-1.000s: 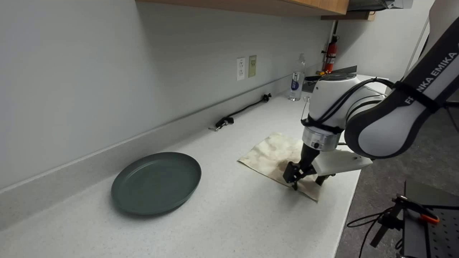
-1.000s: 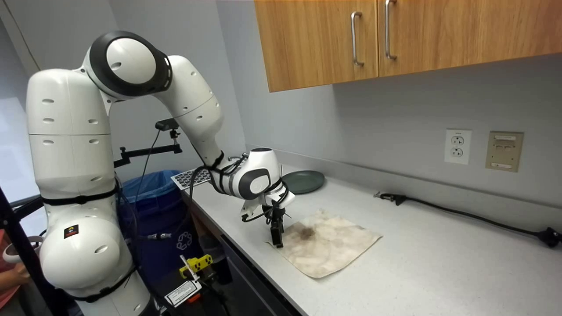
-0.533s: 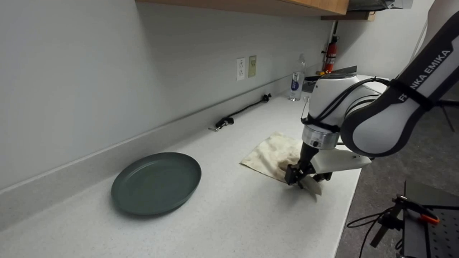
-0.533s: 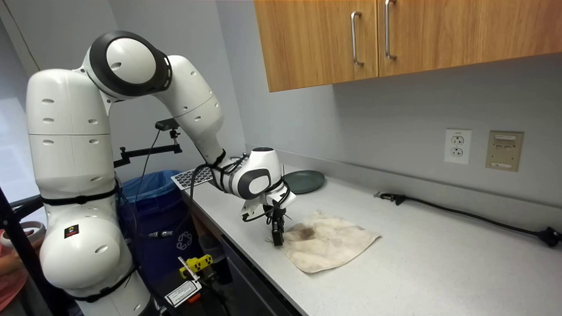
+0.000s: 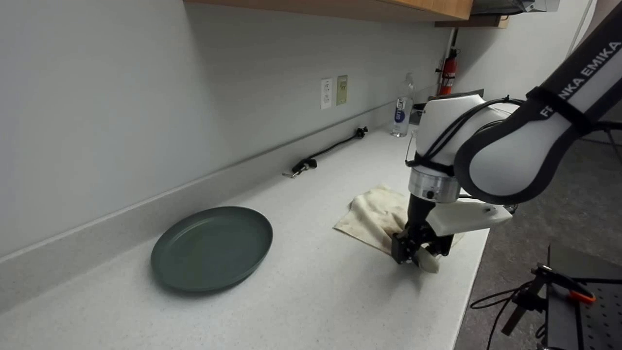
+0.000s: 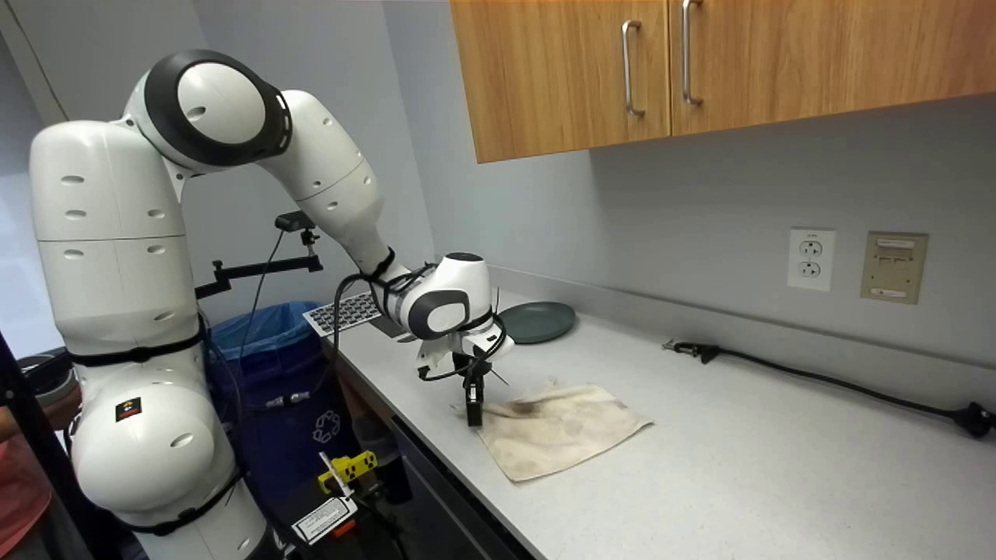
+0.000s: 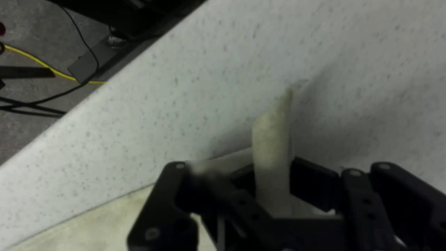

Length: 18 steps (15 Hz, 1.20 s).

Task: Fold the towel once

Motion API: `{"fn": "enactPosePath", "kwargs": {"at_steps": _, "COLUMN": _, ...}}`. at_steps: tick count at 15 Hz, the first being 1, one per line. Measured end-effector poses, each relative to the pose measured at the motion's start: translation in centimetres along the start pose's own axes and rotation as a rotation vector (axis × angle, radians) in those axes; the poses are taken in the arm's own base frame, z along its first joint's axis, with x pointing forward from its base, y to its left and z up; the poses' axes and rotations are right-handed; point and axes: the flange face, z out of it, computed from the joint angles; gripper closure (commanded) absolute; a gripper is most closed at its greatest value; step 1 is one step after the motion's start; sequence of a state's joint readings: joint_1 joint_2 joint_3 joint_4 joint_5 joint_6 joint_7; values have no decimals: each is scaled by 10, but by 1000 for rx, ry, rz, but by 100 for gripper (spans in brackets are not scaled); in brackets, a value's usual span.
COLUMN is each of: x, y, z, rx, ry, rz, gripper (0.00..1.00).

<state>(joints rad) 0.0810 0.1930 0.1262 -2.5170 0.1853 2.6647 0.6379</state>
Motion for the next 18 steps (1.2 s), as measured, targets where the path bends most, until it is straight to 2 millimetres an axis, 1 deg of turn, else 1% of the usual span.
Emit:
{"fn": "enactPosePath", "kwargs": {"at_steps": 3, "x": -19, "y": -16, "z": -15, "rx": 38, "ry": -138, "rz": -96, "gripper": 100}}
{"fn": "enactPosePath", "kwargs": {"at_steps": 5, "x": -22, "y": -20, "z": -26, "rx": 57, "ry": -232, "rz": -152, "gripper": 100}}
{"fn": "enactPosePath", "kwargs": {"at_steps": 6, "x": -21, "y": -20, "z": -30, "rx": 63, "ry": -280, "rz": -176, "gripper": 100}}
{"fn": "enactPosePath", "kwargs": {"at_steps": 8, "x": -14, "y": -14, "z": -35, "rx": 76, "ry": -368, "rz": -221, "gripper": 100}}
{"fn": "enactPosePath", "kwargs": {"at_steps": 13, "x": 14, "y": 7, "z": -41, "rx": 97, "ry": -594, "rz": -316, "gripper": 100}}
{"fn": "enactPosePath", "kwargs": {"at_steps": 15, "x": 21, "y": 6, "z": -42, "rx": 93, "ry": -691, "rz": -342, "gripper": 100}}
{"fn": "enactPosePath", "kwargs": {"at_steps": 18, "x": 32, "y": -5, "z": -47, "rx": 67, "ry": -815, "rz": -374, "gripper": 100}}
